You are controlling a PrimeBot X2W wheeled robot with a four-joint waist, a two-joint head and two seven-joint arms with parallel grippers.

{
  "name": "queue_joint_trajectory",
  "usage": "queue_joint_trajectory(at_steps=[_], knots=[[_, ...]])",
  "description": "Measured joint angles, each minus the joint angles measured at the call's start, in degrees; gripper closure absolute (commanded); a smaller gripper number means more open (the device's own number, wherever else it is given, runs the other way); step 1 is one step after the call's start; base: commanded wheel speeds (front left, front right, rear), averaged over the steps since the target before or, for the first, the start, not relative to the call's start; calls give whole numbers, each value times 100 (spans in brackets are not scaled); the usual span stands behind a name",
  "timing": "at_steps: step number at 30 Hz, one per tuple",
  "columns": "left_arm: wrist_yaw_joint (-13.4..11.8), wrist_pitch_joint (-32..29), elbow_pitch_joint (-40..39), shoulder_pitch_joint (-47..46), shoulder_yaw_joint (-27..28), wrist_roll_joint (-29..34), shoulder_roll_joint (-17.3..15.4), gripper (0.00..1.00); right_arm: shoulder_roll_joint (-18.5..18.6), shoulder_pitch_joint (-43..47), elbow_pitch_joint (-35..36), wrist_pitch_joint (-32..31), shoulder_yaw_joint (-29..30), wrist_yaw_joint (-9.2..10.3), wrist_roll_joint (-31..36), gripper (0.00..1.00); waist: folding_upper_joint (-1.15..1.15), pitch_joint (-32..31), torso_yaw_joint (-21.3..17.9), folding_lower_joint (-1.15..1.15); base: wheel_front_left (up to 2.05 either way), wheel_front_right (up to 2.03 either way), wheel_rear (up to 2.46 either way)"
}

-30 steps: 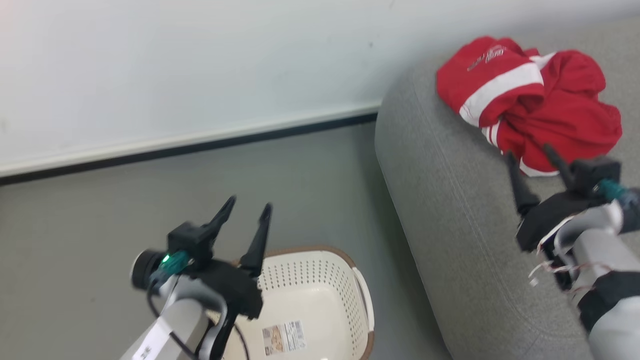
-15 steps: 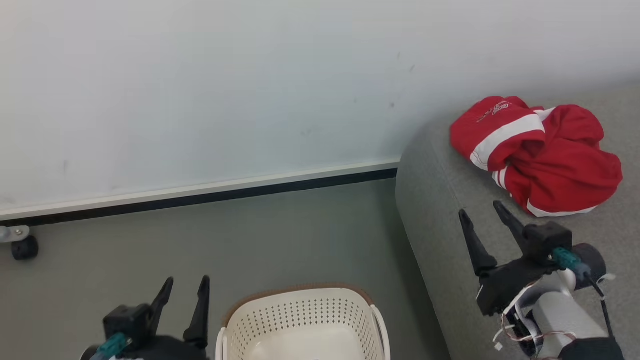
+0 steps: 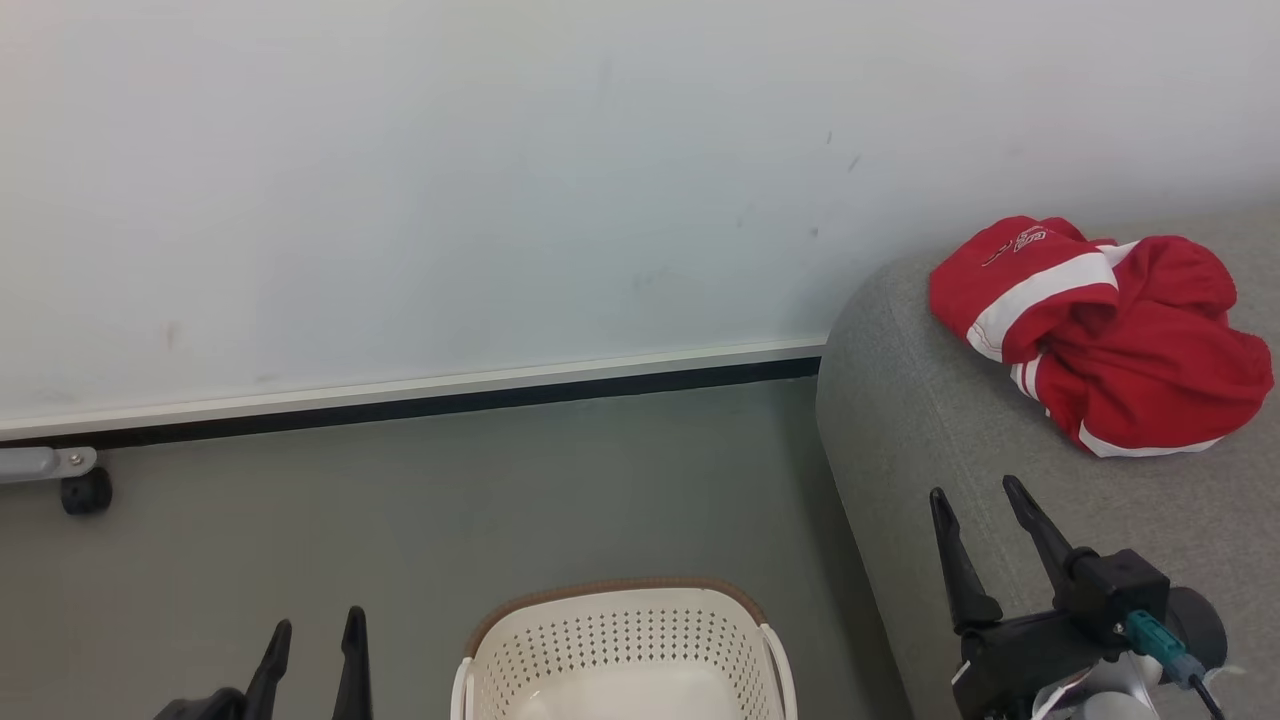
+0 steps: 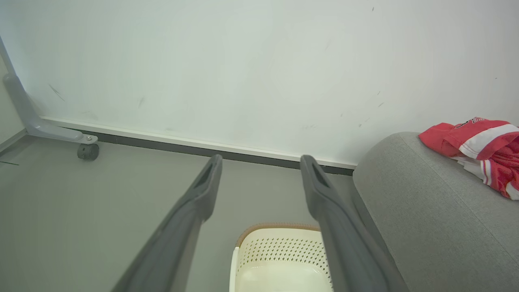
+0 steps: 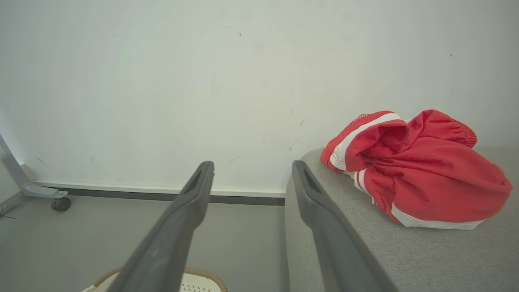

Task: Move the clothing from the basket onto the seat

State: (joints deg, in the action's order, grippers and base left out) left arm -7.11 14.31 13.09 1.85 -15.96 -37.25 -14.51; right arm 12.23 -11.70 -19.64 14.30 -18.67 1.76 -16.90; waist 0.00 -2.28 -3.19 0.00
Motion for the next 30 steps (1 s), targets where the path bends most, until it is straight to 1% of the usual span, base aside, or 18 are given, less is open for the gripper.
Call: queue_joint_trajectory(at_steps=[6,13,21,30], knots=[[0,-1,-288,305,381,301,127,0,-22,338,511,0,35,167,-2,0,0,10,58,0,0,0,0],[0,0,-561,346,598,600,279,0,-71,703,918,0,168,279,-12,0,0,33,113,1,0,0,0],[0,0,-695,459,694,740,369,0,-82,901,1074,0,250,314,-33,0,0,56,116,1,0,0,0],[0,0,-787,459,743,912,428,0,-79,915,1183,0,323,335,-51,0,0,82,82,1,0,0,0]])
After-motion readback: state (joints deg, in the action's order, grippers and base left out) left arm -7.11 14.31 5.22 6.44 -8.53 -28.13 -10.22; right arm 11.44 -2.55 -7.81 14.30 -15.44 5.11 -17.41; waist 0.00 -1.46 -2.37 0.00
